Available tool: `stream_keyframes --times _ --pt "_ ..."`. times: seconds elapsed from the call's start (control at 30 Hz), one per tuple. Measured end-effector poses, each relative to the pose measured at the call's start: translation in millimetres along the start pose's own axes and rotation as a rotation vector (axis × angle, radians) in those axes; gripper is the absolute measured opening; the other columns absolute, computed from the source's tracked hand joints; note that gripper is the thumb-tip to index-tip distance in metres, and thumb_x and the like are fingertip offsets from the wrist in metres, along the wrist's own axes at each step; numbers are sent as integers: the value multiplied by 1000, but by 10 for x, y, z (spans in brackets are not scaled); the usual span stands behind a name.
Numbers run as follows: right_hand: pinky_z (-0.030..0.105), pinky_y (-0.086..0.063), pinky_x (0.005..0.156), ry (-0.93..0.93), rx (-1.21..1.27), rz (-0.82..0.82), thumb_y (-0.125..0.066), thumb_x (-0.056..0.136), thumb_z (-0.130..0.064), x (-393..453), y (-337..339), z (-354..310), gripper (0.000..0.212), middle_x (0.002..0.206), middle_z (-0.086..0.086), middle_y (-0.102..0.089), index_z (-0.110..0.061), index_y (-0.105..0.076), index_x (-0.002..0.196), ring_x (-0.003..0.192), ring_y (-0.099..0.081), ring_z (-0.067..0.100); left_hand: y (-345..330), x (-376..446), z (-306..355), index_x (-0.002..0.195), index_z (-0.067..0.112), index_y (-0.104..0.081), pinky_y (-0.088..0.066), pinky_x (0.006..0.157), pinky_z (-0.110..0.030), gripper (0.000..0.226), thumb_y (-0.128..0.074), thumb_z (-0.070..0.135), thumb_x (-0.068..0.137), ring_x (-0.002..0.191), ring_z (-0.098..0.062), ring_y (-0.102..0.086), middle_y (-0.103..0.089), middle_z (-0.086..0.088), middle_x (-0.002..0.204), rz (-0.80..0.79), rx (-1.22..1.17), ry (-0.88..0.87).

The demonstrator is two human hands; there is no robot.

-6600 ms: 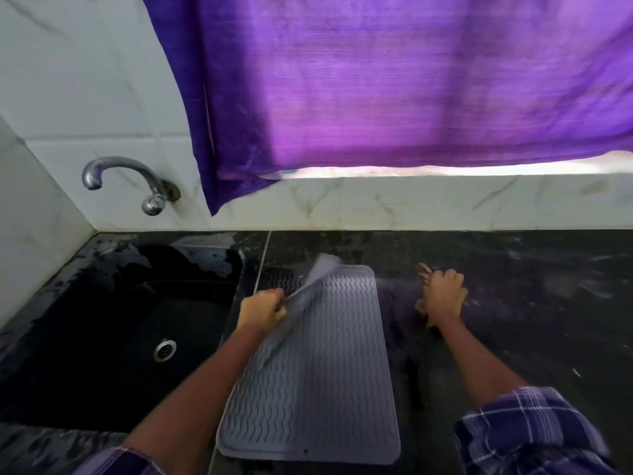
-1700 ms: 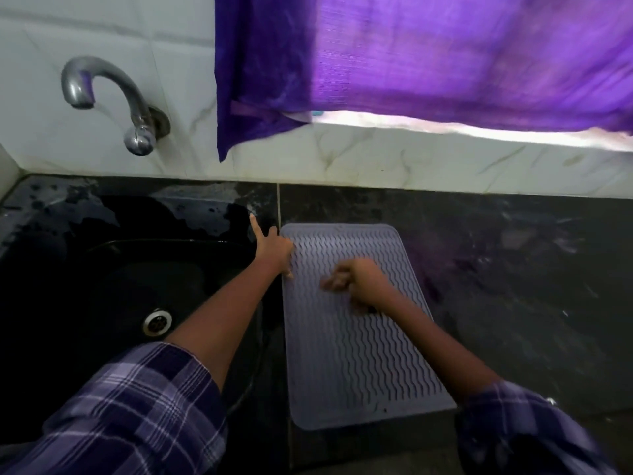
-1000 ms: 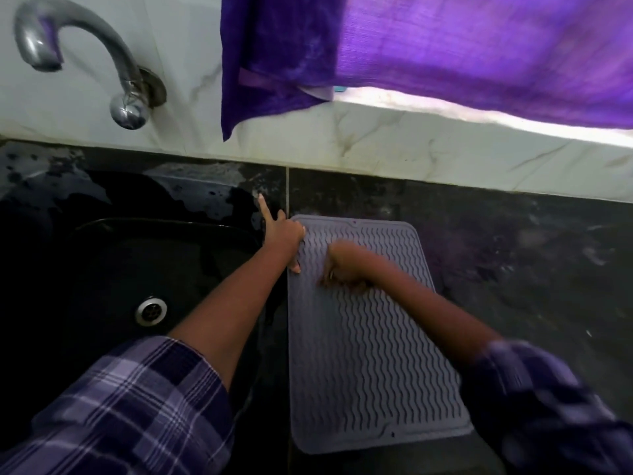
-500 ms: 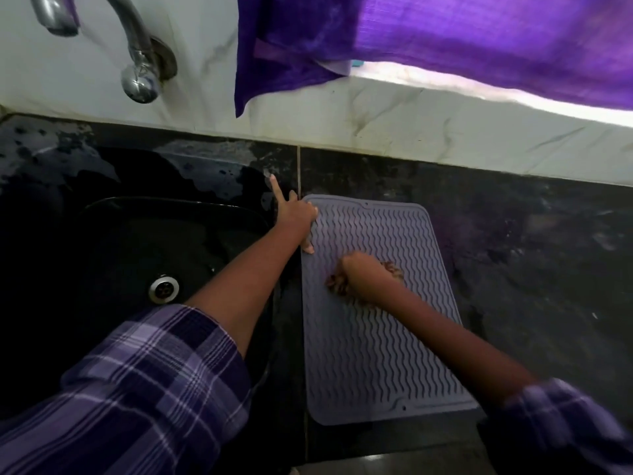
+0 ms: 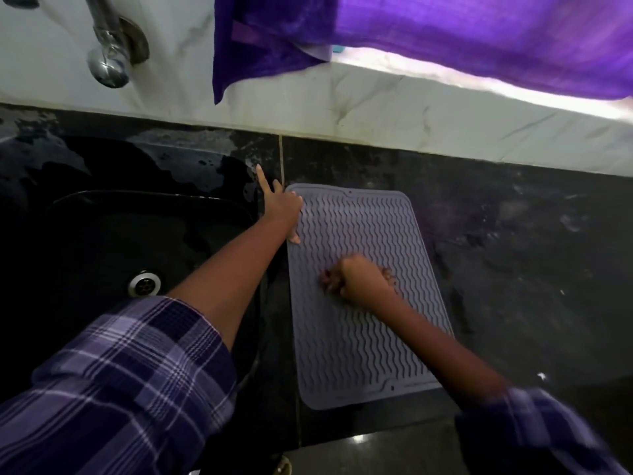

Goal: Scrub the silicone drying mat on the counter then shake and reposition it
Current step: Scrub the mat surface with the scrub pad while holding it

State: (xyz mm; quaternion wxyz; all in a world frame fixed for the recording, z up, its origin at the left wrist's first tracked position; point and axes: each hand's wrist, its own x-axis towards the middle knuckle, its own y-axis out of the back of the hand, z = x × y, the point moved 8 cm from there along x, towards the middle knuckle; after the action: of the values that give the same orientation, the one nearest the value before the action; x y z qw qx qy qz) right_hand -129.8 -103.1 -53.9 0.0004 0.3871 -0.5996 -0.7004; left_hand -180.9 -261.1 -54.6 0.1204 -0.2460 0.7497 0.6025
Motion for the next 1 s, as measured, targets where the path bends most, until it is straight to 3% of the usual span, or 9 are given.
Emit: stream_keyframes --times 0.1,0.13,0.2,0.3,0.5,0.63,0.73,0.83,1.0 --pt "30 -55 83 25 75 -196 -63 84 -16 -15 122 26 18 103 6 -69 -14 -69 101 89 -67 20 9 -60 8 154 26 -14 11 98 -80 111 -66 71 67 149 -39 -1 -14 -3 162 -5 -7 -3" --pt "30 -56 78 20 126 -152 -63 85 -18 89 325 26 12 97 5 -71 -16 -70 94 81 -67 17 17 -68 11 154 25 -14 11 98 -79 111 -67 70 68 149 -39 -2 -15 -3 162 5 -16 -5" --pt "29 -52 71 -2 177 130 -63 85 -18 379 803 31 8 91 5 -71 -18 -70 87 73 -63 14 24 -67 5 154 25 -16 10 99 -79 109 -68 68 68 149 -39 -3 -16 -3 162 18 -15 5" --pt "37 -50 85 1 56 315 -58 87 -15 577 923 -121 18 103 14 -70 -10 -70 100 94 -64 28 29 -95 13 154 26 -18 9 101 -78 106 -66 70 69 149 -38 -2 -17 -2 161 -6 17 17" --pt "38 -46 101 -3 139 71 -64 84 -15 -139 -114 -33 21 114 3 -66 -19 -70 104 109 -60 20 36 -94 30 153 26 -22 9 100 -79 103 -65 69 70 149 -37 -3 -18 -1 161 2 28 -3" --pt "31 -51 93 120 131 -141 -60 85 -9 -395 -80 -16 20 111 8 -65 -11 -66 104 103 -62 20 61 -172 43 153 26 -21 9 103 -78 100 -64 68 73 149 -37 -2 -18 -1 161 14 38 3" --pt "26 -52 81 113 249 85 -59 86 -10 9 531 -41 18 102 3 -71 -18 -72 96 86 -65 11 56 -186 24 153 25 -21 8 103 -78 96 -66 62 76 149 -37 -1 -18 0 161 58 -37 -7" --pt "38 -51 90 13 133 325 -58 86 -13 275 673 -143 19 103 12 -69 -12 -70 100 99 -63 27 49 -207 12 152 25 -24 6 103 -78 93 -67 59 77 149 -38 0 -21 0 160 97 -79 -16" --pt "40 -43 101 30 140 259 -58 89 -20 -252 -52 -185 19 112 4 -68 -16 -68 104 112 -57 21 29 -288 8 150 26 -29 4 105 -77 88 -65 60 77 149 -37 -5 -23 -1 159 182 -51 -10"
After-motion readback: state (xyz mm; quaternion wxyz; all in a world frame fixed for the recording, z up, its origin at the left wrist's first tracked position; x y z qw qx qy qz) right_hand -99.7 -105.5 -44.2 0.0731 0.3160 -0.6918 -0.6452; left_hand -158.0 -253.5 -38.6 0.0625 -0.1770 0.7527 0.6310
